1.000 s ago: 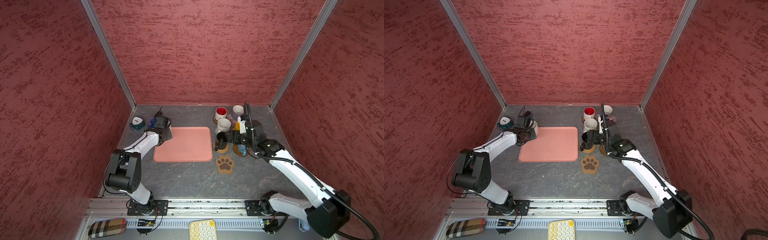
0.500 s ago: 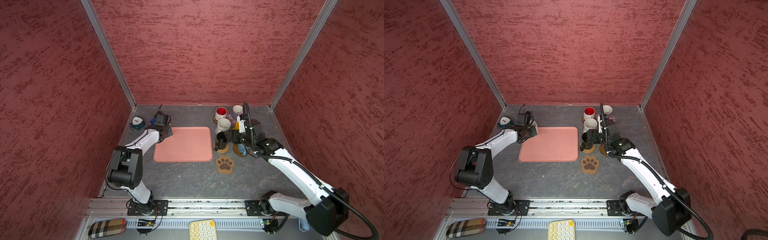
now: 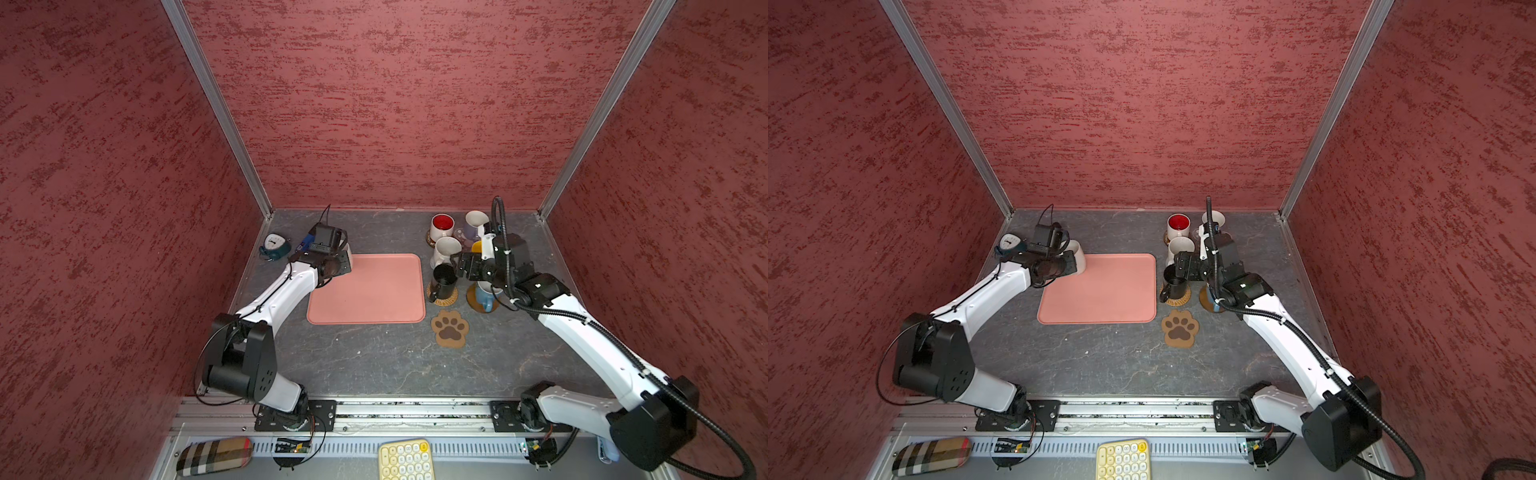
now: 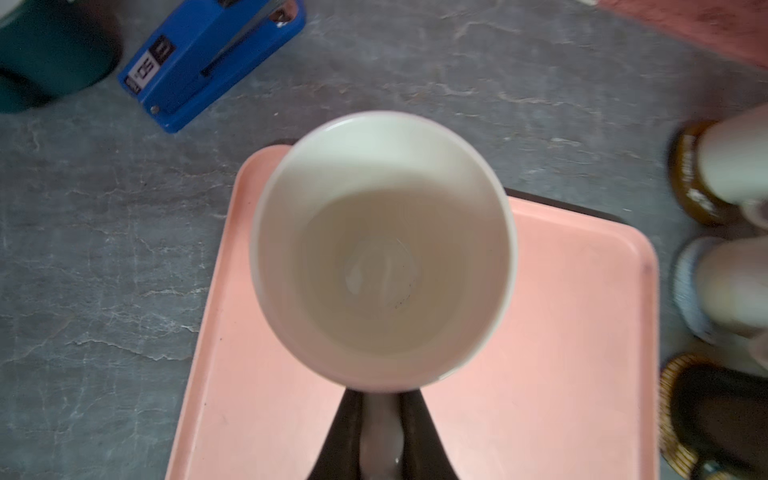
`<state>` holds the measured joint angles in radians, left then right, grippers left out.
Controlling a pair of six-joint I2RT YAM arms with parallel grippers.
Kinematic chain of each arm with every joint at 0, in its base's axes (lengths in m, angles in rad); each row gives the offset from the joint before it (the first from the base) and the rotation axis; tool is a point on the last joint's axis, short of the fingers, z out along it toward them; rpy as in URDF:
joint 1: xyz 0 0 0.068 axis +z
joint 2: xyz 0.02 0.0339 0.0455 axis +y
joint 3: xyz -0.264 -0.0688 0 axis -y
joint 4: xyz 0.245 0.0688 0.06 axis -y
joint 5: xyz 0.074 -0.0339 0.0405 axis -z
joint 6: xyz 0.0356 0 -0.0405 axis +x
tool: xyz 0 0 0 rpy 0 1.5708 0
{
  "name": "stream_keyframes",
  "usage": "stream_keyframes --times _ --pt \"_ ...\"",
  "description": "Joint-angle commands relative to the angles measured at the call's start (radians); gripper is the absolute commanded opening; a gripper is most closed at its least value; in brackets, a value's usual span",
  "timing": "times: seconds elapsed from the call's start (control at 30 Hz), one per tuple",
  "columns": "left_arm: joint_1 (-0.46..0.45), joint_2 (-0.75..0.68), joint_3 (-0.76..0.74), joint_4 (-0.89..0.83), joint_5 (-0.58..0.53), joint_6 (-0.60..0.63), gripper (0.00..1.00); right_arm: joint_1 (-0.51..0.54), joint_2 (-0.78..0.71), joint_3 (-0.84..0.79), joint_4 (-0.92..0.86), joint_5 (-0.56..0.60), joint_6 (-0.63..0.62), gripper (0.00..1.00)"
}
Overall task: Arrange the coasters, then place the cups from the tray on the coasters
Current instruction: 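Lift the white mug with the left gripper and carry it toward the paw-print coaster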
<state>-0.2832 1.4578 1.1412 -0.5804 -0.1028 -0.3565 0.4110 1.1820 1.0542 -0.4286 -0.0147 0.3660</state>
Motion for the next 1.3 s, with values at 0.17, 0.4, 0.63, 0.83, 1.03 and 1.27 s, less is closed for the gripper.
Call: stream_keyframes --times 0.17,0.4,0.63,0.83,1.03,1.27 --pt "-0.221 -0.209 0.033 -0.021 0.108 0.090 0.00 -0.078 0.011 0.076 0.033 0.012 -0.004 0.94" --pt "-0.469 -0.272 -0.026 0.043 0.142 0.165 0.00 -0.217 0.002 0.081 0.023 -0.062 0.038 0.95" --pt "-0.678 -0.204 -0.094 0.183 0.152 0.214 0.00 -0.331 -0.025 0.036 0.050 -0.125 0.071 0.94" --pt "-0.760 -0.065 -0.088 0.295 0.129 0.247 0.00 -0.352 -0.030 0.012 0.058 -0.126 0.065 0.94" --pt "-0.760 0.054 -0.056 0.363 0.157 0.285 0.00 -0.356 -0.039 -0.012 0.069 -0.128 0.062 0.94" --pt "-0.760 0.112 -0.063 0.424 0.167 0.296 0.00 -0.357 -0.044 -0.021 0.076 -0.131 0.053 0.94"
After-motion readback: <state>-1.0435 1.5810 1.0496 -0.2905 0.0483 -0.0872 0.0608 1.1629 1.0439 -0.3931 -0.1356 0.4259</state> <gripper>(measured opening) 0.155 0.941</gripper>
